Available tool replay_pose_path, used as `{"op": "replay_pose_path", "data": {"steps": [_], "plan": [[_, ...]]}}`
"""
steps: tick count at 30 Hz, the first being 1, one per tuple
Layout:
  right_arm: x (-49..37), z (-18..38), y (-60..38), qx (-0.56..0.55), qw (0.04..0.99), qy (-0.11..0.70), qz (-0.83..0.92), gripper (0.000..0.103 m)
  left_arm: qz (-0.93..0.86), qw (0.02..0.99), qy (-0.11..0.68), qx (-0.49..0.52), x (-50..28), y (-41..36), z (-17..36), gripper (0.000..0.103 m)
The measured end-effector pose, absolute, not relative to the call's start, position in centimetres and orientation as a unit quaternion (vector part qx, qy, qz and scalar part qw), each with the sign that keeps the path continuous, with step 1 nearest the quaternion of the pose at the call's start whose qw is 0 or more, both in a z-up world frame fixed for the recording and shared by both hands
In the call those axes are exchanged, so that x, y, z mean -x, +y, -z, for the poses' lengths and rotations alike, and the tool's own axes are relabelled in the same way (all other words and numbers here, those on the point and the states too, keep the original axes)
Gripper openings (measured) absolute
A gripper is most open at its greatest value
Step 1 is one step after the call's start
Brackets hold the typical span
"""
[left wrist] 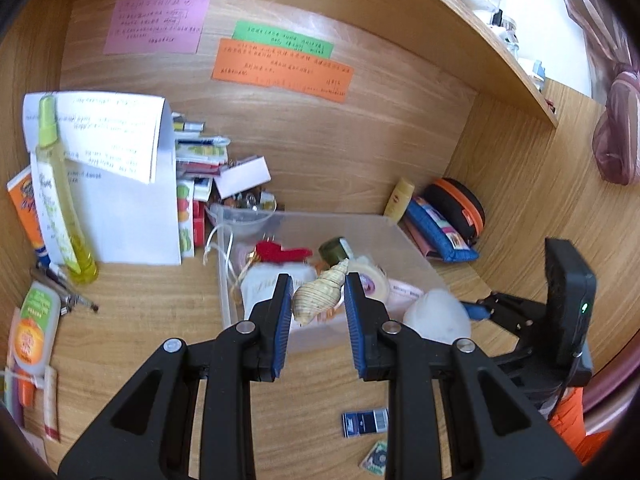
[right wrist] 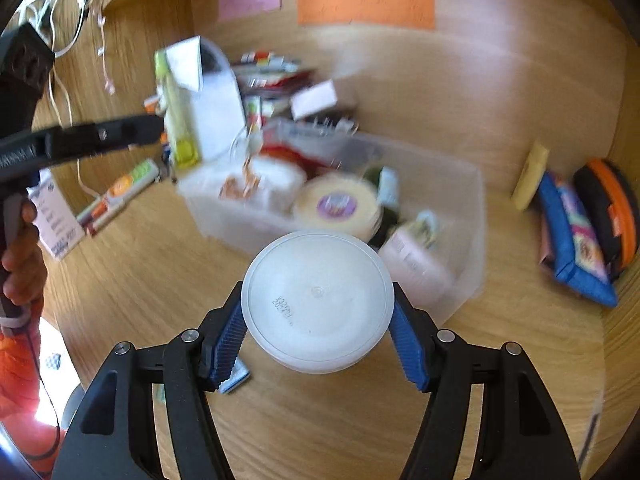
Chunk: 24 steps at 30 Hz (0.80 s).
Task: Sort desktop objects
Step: 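Carry the conch shell and white container into the clear box with both tools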
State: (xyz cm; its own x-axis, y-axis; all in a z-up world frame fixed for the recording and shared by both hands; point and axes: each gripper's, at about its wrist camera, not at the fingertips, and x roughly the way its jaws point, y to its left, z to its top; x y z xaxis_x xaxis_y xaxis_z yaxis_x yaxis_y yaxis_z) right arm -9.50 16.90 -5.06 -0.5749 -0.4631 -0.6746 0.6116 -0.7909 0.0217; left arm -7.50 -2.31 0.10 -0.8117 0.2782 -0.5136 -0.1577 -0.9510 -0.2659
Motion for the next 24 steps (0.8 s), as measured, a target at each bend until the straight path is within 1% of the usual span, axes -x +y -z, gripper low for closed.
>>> {"op": "replay_pose_path", "data": {"steps": [5, 10, 16, 19, 24], "plan": [[11.6, 3.0, 17.2, -0.328, 0.283, 0.103, 0.895, 0.062, -0.947, 0.113, -0.094, 0.286, 9.3, -1.9, -0.5, 0.025], [15.0, 2.5, 17.7, -0.336, 0.265, 0.096, 0.899, 0.062, -0.943, 0.117, -0.091, 0.297, 12.1, -1.4, -0.4, 0.025], [18.5, 1.7, 17.0, -0.339, 0.266, 0.093, 0.898, 0.062, -0.932, 0.126, -0.087, 0.329, 16.9, -0.3, 0.0, 0.025], [19.7, 2.0, 16.3, -0.338, 0.26, 0.092, 0.9, 0.062, -0.928, 0.13, -0.084, 0.34, 19.0, 0.5, 0.6, 0.025], [20.8, 3.6, 16.7, -0.356, 0.261, 0.061, 0.895, 0.062, -0.922, 0.137, -0.083, 0.353, 20.9, 1.9, 2.4, 0.025]]}}
